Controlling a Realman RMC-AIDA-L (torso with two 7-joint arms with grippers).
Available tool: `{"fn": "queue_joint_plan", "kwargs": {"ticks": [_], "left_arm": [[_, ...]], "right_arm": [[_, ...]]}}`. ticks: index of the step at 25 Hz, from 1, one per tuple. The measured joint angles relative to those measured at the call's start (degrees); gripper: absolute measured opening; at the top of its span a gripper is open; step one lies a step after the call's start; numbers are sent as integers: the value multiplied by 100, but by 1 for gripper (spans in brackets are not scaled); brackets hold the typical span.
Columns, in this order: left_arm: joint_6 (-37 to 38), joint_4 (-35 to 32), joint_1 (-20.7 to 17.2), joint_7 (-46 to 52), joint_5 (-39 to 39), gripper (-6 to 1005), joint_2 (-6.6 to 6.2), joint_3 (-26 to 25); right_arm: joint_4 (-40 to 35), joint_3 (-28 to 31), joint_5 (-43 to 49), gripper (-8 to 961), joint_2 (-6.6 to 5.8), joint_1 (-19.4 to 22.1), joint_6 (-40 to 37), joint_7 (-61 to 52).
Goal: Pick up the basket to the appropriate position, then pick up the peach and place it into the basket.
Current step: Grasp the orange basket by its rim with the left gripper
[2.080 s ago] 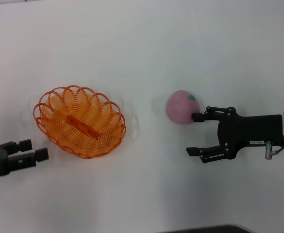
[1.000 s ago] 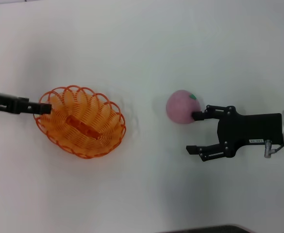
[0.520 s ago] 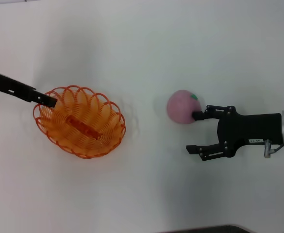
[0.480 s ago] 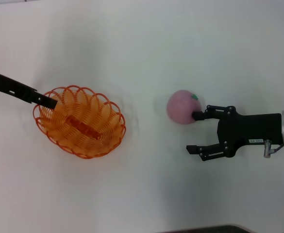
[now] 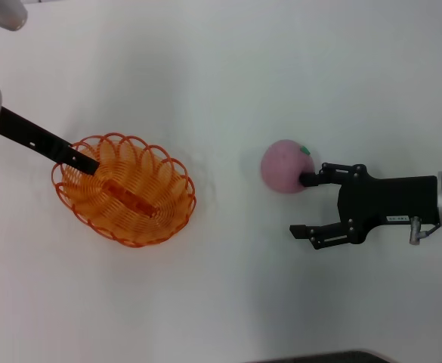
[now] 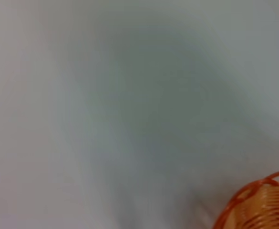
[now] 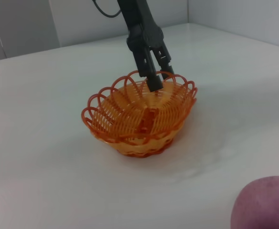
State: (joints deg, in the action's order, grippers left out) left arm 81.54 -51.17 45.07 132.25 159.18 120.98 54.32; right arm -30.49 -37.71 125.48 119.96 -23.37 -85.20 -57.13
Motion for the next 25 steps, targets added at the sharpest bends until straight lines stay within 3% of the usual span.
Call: {"fn": "queue_joint_plan", "kwargs": {"ticks": [6,21,25], "left_arm": [[44,-30,2,240,9,859,26,316],[33,-223,-47,264,145,791,126,329],[41,-226,-49,269,163,636,135,329]], "right_arm": [[0,0,1,958,8,-6,2,0],[8,0,-7,957,10,-10,4,0],[8,0,-7,957,10,-10,4,0]]}}
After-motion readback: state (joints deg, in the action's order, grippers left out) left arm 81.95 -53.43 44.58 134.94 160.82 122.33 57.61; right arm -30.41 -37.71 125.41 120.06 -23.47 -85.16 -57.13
